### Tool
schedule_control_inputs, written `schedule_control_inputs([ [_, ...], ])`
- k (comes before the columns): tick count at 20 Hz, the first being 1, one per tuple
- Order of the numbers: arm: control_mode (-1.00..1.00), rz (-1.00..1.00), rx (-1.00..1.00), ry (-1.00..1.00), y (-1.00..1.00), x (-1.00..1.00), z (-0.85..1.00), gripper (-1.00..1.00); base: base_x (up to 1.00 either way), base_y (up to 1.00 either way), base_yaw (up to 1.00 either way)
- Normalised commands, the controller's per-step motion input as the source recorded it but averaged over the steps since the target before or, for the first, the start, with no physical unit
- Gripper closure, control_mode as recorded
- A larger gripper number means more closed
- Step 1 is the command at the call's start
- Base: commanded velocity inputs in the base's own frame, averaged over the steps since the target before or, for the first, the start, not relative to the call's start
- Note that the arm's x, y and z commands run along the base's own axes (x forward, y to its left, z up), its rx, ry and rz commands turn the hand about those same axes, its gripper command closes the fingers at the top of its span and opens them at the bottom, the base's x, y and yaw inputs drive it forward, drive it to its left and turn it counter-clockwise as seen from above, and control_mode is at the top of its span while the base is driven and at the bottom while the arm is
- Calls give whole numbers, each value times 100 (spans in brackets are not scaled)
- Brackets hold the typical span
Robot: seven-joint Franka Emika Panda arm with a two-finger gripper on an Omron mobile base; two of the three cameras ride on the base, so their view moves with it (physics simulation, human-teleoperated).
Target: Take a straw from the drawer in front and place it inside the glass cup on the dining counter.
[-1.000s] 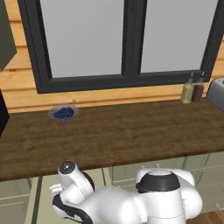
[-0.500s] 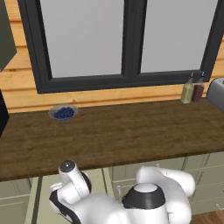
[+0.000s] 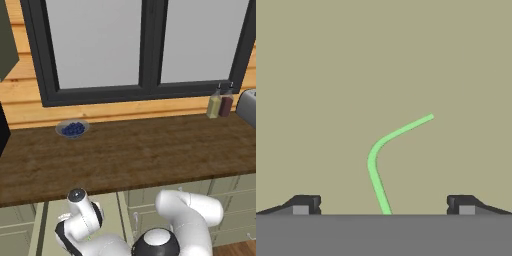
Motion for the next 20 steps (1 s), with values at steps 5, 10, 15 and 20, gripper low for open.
schedule_control_inputs([
  [5,-100,0,0,0,9,1,-22,-100,0,0,0],
  [10,-100,0,0,0,5,3,-14,-100,0,0,0],
  [15,-100,0,0,0,0,6,-2,-100,0,0,0],
  [20,-100,0,0,0,0,5,-14,100,0,0,0],
])
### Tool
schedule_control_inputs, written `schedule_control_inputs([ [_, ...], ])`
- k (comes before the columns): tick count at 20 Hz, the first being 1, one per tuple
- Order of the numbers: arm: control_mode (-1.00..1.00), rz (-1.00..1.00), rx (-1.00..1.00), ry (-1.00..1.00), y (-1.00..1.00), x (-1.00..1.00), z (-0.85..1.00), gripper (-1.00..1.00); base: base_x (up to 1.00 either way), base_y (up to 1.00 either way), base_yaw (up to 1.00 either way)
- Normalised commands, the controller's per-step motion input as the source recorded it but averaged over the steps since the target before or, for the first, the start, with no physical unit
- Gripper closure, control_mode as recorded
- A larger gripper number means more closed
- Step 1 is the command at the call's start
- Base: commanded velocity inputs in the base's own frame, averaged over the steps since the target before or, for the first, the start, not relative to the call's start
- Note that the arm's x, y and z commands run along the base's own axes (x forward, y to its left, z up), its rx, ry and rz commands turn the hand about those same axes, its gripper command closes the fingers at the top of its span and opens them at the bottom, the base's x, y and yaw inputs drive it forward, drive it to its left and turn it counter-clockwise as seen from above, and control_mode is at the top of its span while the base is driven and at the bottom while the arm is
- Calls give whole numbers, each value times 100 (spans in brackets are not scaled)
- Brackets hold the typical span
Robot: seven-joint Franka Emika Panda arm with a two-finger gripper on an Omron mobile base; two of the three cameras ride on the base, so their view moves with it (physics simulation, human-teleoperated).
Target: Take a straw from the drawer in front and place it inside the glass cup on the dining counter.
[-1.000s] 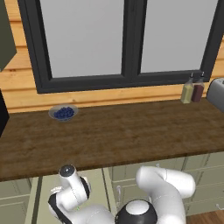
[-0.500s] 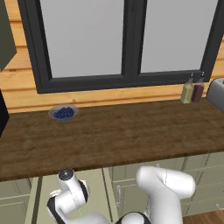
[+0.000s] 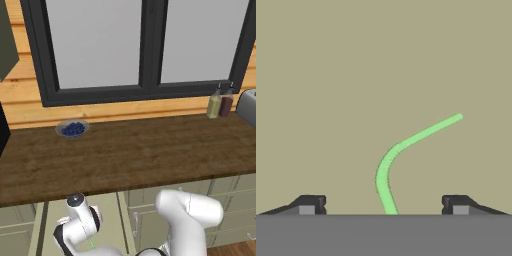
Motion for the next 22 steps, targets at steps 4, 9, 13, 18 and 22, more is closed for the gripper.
schedule_control_inputs([
  [4,-100,0,0,0,0,0,-37,100,0,0,0],
  [9,-100,0,0,0,0,0,-49,100,0,0,0],
  [13,-100,0,0,0,0,0,-51,100,0,0,0],
  [18,-100,0,6,0,0,-44,-50,100,0,0,0],
  [22,-100,0,12,0,1,-89,-64,100,0,0,0],
])
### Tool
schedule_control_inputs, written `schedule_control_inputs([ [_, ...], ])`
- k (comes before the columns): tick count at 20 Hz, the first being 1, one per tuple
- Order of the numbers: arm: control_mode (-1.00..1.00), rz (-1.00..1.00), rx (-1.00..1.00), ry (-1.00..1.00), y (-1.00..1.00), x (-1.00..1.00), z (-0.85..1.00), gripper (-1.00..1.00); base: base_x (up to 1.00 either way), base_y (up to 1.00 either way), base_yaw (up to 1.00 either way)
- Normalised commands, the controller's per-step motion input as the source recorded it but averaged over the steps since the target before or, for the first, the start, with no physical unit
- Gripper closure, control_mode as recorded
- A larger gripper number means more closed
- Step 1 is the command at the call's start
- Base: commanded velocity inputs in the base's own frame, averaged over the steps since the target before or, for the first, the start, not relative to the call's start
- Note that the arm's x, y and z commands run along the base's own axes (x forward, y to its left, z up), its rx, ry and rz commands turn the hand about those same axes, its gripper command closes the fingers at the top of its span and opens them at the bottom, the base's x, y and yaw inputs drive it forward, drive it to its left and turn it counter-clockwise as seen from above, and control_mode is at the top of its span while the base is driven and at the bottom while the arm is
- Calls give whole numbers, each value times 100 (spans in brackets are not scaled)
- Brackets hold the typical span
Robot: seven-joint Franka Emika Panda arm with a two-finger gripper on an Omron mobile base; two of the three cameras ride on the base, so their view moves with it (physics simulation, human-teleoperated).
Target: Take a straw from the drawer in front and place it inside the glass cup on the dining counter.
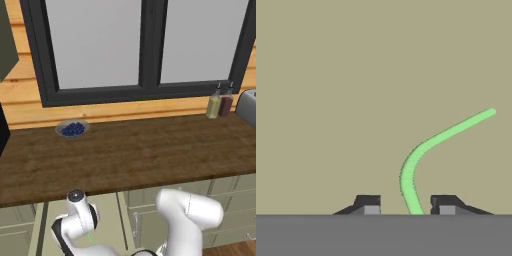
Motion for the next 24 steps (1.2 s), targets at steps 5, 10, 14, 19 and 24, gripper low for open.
schedule_control_inputs([
  [5,-100,0,11,0,11,-99,-75,100,0,0,0],
  [10,-100,0,4,0,15,-89,-82,100,0,0,0],
  [14,-100,0,0,0,26,-58,-73,100,0,0,0],
  [19,-100,-1,3,-5,34,-55,-16,100,0,0,0],
  [24,-100,-2,14,-3,19,-66,0,100,0,0,0],
])
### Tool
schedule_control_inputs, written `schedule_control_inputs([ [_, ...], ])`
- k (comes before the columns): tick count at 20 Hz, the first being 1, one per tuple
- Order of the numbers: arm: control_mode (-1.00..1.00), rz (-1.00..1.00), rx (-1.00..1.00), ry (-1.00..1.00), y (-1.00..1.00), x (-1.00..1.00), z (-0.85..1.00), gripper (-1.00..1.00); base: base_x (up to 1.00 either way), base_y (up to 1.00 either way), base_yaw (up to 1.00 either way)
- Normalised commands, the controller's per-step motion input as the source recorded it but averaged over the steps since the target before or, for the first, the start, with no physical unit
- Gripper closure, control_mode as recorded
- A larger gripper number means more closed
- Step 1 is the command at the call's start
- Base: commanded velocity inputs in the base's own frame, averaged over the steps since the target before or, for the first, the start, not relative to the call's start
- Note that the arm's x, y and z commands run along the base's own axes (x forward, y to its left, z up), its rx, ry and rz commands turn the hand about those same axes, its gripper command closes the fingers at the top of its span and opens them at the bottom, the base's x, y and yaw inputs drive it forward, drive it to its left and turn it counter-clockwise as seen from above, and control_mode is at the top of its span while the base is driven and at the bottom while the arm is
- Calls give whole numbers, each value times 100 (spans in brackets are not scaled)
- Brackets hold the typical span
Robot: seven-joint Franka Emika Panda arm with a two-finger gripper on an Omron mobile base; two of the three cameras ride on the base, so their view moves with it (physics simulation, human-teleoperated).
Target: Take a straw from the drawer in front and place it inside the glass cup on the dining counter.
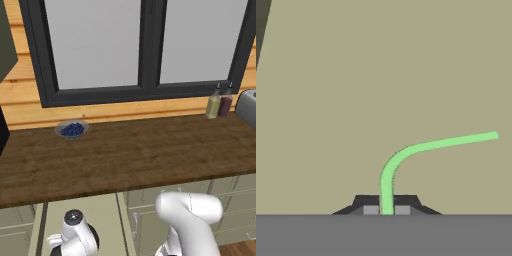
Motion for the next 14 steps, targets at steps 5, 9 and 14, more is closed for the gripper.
schedule_control_inputs([
  [5,-100,-2,5,-2,15,-36,-13,100,0,0,0],
  [9,-100,-4,0,-18,4,-22,38,100,0,0,0],
  [14,-100,-8,1,-30,0,0,100,100,0,0,0],
])
